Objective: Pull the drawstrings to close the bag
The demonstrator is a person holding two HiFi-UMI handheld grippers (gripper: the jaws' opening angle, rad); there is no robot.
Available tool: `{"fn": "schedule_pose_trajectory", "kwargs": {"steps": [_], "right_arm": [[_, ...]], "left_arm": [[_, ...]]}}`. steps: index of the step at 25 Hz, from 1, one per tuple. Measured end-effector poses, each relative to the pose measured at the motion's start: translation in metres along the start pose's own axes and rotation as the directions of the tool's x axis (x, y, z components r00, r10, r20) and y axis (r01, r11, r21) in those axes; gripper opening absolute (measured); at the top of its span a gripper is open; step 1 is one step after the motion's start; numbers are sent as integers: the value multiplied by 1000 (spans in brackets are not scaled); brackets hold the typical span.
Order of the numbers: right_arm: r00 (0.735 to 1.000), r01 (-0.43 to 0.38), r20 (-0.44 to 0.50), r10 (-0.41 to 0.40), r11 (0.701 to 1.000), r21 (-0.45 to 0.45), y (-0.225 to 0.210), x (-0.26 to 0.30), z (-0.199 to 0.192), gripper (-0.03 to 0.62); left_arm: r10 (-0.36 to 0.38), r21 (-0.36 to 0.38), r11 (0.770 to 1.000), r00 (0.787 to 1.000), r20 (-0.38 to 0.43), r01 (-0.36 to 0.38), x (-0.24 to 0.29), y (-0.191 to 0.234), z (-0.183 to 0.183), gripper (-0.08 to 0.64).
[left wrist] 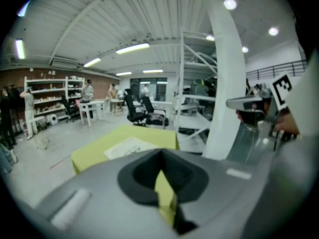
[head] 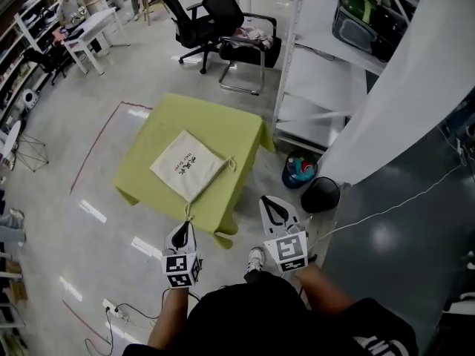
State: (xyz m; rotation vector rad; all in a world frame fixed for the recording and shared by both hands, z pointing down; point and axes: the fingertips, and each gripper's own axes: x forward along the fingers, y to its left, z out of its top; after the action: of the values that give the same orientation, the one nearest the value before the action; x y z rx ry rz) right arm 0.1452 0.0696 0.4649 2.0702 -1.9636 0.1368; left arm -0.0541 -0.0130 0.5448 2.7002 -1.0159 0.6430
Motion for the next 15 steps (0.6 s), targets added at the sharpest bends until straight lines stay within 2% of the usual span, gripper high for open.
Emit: {"fn": "schedule_pose_trajectory", "kwargs": {"steps": [9,15], "right_arm": [[994,-106,-21,106,994,0,-19,34,-13,6],[992,-120,-49,119,993,-11,-35,54,-22,6]], "left_arm": [[84,-27,996,995,-53,-85,22,5,-2,-2],[141,-72,986,986,-88,-147,25,23,-18,-2]]}}
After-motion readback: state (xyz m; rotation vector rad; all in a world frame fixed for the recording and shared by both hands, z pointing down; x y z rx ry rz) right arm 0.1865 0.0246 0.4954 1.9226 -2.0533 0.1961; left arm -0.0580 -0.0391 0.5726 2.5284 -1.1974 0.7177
